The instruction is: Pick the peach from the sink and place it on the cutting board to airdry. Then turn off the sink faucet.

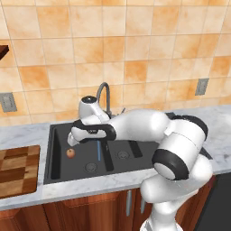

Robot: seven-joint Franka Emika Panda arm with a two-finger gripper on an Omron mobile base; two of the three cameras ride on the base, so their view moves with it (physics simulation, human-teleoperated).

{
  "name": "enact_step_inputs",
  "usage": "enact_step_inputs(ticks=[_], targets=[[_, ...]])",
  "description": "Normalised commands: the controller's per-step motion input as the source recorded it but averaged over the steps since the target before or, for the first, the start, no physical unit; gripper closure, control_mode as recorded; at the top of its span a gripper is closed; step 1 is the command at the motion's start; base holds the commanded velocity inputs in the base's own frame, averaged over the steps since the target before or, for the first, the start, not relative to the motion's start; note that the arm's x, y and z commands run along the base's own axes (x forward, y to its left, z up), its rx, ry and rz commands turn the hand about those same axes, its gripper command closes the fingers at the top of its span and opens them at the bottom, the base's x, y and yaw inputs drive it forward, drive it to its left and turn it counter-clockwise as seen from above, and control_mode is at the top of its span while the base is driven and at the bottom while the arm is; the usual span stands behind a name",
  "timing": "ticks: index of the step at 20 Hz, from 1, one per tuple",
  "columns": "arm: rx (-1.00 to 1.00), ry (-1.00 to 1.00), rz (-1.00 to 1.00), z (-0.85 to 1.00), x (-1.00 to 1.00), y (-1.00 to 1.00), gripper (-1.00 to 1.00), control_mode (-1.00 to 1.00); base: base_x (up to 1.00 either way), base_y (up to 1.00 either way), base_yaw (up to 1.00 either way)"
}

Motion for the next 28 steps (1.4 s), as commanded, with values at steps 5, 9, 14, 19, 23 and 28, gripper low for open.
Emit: enact_step_inputs(ticks=[5, 9, 14, 19, 23, 28], targets=[[-0.01, 0.03, 0.00, -0.29, 0.25, 0.00, -1.00, -1.00, 0.00, 0.00, 0.00], [-0.04, 0.00, 0.00, -0.24, 0.19, 0.04, -1.00, -1.00, 0.00, 0.00, 0.00], [-0.05, 0.00, 0.00, -0.09, 0.14, 0.12, -1.00, -1.00, 0.00, 0.00, 0.00], [0.00, 0.00, 0.00, -0.05, 0.17, 0.12, -1.00, -1.00, 0.00, 0.00, 0.00], [0.00, -0.01, -0.03, -0.15, 0.18, 0.12, -1.00, -1.00, 0.00, 0.00, 0.00], [0.00, -0.04, -0.03, -0.27, 0.12, 0.07, -1.00, -1.00, 0.00, 0.00, 0.00]])
